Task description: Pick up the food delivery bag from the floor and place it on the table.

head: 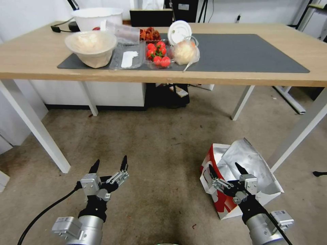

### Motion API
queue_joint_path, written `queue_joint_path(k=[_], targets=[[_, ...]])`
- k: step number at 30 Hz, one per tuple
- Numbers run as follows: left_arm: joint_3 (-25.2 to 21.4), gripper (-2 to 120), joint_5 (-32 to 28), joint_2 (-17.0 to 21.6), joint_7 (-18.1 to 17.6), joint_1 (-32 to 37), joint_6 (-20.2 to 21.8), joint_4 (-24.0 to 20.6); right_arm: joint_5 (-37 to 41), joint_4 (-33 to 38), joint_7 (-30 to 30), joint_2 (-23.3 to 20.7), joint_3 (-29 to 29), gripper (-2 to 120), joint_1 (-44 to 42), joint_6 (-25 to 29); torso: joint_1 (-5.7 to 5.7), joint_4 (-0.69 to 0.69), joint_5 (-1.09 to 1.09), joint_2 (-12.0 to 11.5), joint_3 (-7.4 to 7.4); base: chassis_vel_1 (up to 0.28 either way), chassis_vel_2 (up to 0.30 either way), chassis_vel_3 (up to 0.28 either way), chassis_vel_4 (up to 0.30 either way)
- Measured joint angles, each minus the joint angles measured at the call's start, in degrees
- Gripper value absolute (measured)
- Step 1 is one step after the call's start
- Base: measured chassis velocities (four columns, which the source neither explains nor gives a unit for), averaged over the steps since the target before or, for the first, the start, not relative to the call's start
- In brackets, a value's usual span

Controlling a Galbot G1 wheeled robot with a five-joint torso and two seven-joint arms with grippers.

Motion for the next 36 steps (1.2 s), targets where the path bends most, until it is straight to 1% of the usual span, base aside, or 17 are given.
queue_joint_path(k=[3, 4, 6, 8, 10, 11, 17, 23, 25, 27, 31, 32, 33, 34, 35, 36], targets=[[0.0, 100, -0.2, 0.1, 0.0, -0.2, 0.0, 0.1, -0.1, 0.1, 0.0, 0.1, 0.0, 100, 0.0, 0.0, -0.04, 0.00, 0.00, -1.0, -0.90, 0.000, 0.000, 0.000, 0.000], [0.0, 100, -0.2, 0.1, 0.0, -0.2, 0.0, 0.1, -0.1, 0.1, 0.0, 0.1, 0.0, 100, 0.0, 0.0, -0.04, 0.00, 0.00, -1.0, -0.90, 0.000, 0.000, 0.000, 0.000], [0.0, 100, -0.4, 0.1, 0.1, -0.2, 0.0, 0.1, -0.2, 0.2, 0.0, 0.1, 0.0, 100, 0.0, 0.0, -0.11, 0.00, 0.00, -1.6, -1.49, 0.000, 0.000, 0.000, 0.000], [0.0, 100, -0.4, 0.1, 0.1, -0.2, 0.1, 0.1, -0.2, 0.2, 0.0, 0.1, 0.0, 100, 0.0, 0.0, -0.11, 0.00, 0.00, -1.7, -1.59, 0.000, 0.000, 0.000, 0.000], [0.0, 100, -0.5, 0.2, 0.1, -0.2, 0.1, 0.1, -0.3, 0.2, 0.0, 0.1, 0.0, 100, -0.1, -0.1, -0.12, 0.00, 0.00, -2.5, -2.32, 0.000, 0.000, 0.000, 0.000], [0.0, 100, -0.6, 0.2, 0.1, -0.2, 0.1, 0.1, -0.3, 0.3, 0.0, 0.1, 0.0, 100, -0.1, -0.1, -0.16, 0.00, 0.00, -2.7, -2.47, 0.000, 0.000, 0.000, 0.000], [-0.1, 100, -0.6, 0.4, 0.1, -0.2, 0.1, 0.1, -0.4, 0.4, 0.0, 0.2, 0.0, 100, -0.3, -0.1, -0.32, 0.00, 0.00, -3.4, -2.45, 0.000, 0.000, 0.000, 0.000], [0.0, 100, -0.6, 0.4, 0.1, -0.1, 0.0, 0.1, -0.4, 0.5, 0.0, 0.3, 0.0, 100, -0.4, -0.1, -0.35, 0.00, 0.00, -3.4, -2.45, 0.000, 0.000, 0.000, 0.000], [0.2, 100, -0.6, 0.3, 0.0, -0.2, -1.2, 0.4, -0.5, 0.6, 0.1, 0.1, 0.0, 100, -0.5, -0.1, -0.35, 0.00, 0.00, -3.3, -2.46, 0.000, 0.000, 0.000, 0.000], [0.2, 100, -0.5, 0.2, 0.1, -0.2, -1.6, 0.5, -0.5, 0.7, 0.1, -0.1, 0.0, 100, -0.5, -0.1, -0.35, 0.00, 0.00, -3.3, -2.45, 0.000, 0.000, 0.000, 0.000], [0.1, 100, 0.3, 0.3, 0.7, -0.3, -2.3, 0.9, -0.7, 1.6, 0.0, -1.8, 0.4, 100, -0.5, 0.2, -0.35, 0.00, 0.01, -3.2, -2.46, 0.000, 0.000, 0.000, 0.000], [-0.1, 100, 0.6, 0.3, 1.2, -0.4, -2.6, 1.0, -0.2, 2.3, -0.2, -3.9, 1.7, 100, 0.0, 0.6, -0.34, -0.03, 0.00, -3.2, -2.46, 0.000, 0.000, 0.000, 0.000], [-0.2, 100, 0.7, 0.3, 1.4, -0.4, -2.7, 0.9, 0.8, 2.4, -0.4, -5.4, 3.1, 100, 0.8, 0.7, -0.34, -0.01, 0.00, -3.1, -2.46, 0.000, 0.000, 0.000, 0.000], [-0.2, 100, 0.8, 0.4, 1.7, -0.3, -2.7, 0.3, 3.0, 2.2, -1.0, -8.3, 6.0, 100, 2.2, 0.6, -0.33, 0.00, 0.03, -3.1, -2.46, 0.000, 0.000, 0.000, 0.000], [-0.2, 100, 0.8, 0.4, 1.7, -0.3, -2.7, 0.3, 3.0, 2.2, -1.0, -8.3, 6.0, 100, 2.2, 0.6, -0.33, 0.00, 0.03, -3.1, -2.46, 0.000, 0.000, 0.000, 0.000], [-0.1, 100, 0.9, 0.5, 1.9, -0.4, -2.7, -0.2, 5.8, 0.8, -1.6, -12.4, 10.6, 100, 3.7, 0.1, -0.32, 0.02, 0.02, -3.1, -2.46, 0.000, 0.000, 0.000, 0.000]])
